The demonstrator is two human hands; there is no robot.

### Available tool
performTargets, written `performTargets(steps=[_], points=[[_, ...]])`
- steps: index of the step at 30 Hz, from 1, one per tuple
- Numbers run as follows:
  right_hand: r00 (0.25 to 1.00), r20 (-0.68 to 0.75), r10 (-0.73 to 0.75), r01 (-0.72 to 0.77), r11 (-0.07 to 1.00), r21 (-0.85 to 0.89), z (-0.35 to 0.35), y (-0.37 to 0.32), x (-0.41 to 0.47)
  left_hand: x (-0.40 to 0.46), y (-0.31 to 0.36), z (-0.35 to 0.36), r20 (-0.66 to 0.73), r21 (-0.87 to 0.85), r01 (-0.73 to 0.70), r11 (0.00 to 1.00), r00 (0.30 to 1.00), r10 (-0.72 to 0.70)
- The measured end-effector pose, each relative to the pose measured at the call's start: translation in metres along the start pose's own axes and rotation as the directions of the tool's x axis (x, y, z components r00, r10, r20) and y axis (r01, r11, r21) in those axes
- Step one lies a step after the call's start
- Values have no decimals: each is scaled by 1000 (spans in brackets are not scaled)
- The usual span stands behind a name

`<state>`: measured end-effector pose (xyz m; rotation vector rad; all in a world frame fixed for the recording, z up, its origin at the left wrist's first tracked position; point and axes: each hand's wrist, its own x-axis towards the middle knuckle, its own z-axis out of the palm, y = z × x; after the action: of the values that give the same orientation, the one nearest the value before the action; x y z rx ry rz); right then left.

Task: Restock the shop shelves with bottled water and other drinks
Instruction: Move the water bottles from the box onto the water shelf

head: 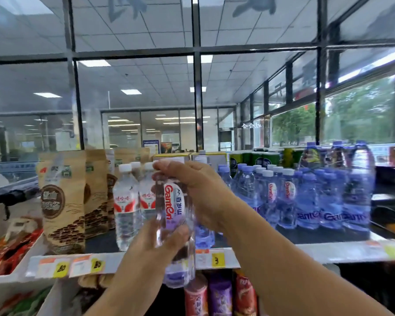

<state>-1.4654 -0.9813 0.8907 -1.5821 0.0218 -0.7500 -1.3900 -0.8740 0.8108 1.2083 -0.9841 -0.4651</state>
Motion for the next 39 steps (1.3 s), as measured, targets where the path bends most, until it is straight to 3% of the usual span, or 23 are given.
performTargets(steps=[3, 5, 12, 16, 23, 39], points=[[974, -215, -77, 12, 958, -288, -42, -7, -10, 20, -8, 40, 62, 47, -2, 999, 998, -1], [925, -326, -196, 14, 874, -486, -71, -8, -16, 36, -16, 70, 52, 91, -24, 996, 998, 19], [871, -388, -300, -79, 695, -714, -171, 0, -44, 86, -43, 177, 190, 43, 24, 999, 981, -32], [863, -407, -300, -136, 638, -758, -226, 11, -51, 112, -72, 222, 218, 201, 15, 979, 974, -60], [850, -466, -245, -226, 630, -743, -289, 40, -51, 128, -97, 248, 262, 354, -29, 935, 962, -70], [831, -524, -184, -313, 625, -715, -318, 64, -27, 140, -107, 264, 248, 373, 21, 928, 961, -122]])
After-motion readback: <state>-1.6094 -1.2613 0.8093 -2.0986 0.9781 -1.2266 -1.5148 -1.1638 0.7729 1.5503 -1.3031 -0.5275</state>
